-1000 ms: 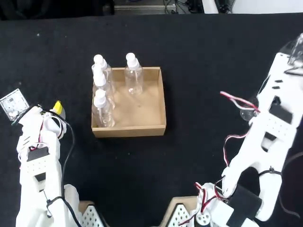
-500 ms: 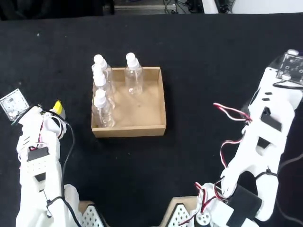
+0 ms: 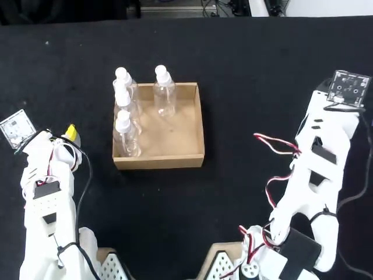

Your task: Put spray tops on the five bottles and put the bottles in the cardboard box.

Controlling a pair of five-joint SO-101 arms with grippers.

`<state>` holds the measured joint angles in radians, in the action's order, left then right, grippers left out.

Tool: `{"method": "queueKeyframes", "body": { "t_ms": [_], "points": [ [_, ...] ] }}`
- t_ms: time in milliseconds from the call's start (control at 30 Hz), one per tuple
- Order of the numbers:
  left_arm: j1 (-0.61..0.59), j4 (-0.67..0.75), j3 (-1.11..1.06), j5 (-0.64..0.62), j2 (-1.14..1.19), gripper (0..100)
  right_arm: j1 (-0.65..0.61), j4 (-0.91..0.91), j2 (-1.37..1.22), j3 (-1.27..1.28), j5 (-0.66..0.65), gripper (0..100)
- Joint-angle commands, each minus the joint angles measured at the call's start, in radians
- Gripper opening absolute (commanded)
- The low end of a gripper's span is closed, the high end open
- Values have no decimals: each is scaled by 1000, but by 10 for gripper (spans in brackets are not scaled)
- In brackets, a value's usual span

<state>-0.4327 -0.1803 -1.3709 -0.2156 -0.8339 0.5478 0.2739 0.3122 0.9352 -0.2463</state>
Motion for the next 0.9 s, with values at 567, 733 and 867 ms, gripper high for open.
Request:
{"method": "queueKeyframes", "body": {
  "t_ms": [567, 733, 867],
  "points": [
    [12, 23, 5, 6, -9, 202, -17, 238, -1, 139, 2, 191],
    [12, 23, 5, 6, -9, 202, -17, 239, 8, 136, 2, 201],
    [12, 23, 5, 6, -9, 202, -9, 230, 10, 150, 2, 202]
  ]
}}
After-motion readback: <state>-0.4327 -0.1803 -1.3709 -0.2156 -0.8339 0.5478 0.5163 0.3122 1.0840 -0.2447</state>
